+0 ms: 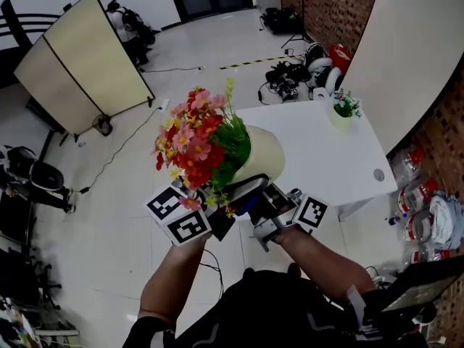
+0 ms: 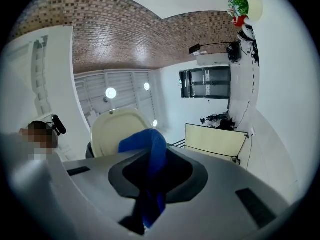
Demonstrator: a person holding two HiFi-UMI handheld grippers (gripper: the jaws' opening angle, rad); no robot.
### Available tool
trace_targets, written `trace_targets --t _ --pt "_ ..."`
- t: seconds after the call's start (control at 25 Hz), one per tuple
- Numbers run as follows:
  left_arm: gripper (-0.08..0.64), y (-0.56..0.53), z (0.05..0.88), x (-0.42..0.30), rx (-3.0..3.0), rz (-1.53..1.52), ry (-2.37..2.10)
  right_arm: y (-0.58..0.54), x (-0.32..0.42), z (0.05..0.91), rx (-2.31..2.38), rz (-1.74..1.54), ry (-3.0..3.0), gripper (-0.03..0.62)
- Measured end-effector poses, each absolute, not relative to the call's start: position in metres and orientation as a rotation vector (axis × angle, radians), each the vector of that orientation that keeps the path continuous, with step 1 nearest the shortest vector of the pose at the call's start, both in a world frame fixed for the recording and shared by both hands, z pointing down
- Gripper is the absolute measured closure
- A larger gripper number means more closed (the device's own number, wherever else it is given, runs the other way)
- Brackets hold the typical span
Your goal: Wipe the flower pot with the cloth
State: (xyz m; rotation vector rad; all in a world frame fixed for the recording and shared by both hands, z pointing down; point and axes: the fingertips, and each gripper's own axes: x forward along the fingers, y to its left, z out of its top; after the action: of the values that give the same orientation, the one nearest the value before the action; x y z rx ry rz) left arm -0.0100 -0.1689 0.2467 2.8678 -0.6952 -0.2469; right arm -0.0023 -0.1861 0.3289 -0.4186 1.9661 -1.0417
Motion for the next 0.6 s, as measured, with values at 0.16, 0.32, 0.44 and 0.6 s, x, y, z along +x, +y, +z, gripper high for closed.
trace_targets --t 0.16,0.32,0.44,0.6 --pt "0.015 -0.165 0.249 -0.01 2.903 -0.206 -0.689 -0.2 -0.006 0.329 -0.418 -1.049 1.98 0.538" --pt "0.015 -0.163 0.251 -0.016 2.911 -0.212 -0.677 -0.197 -0.009 0.334 -0.431 -1.045 2.007 0.538" --pt "0.015 -0.164 0.258 -0.037 2.927 -0.192 -0.693 -0.184 -0.013 0.336 -0.472 -0.978 2.083 0.538" --pt "0.015 -0.174 0.272 -0.055 2.971 -0.154 -0.705 -0.182 0.015 0.348 -0.604 -0.884 2.148 0.538"
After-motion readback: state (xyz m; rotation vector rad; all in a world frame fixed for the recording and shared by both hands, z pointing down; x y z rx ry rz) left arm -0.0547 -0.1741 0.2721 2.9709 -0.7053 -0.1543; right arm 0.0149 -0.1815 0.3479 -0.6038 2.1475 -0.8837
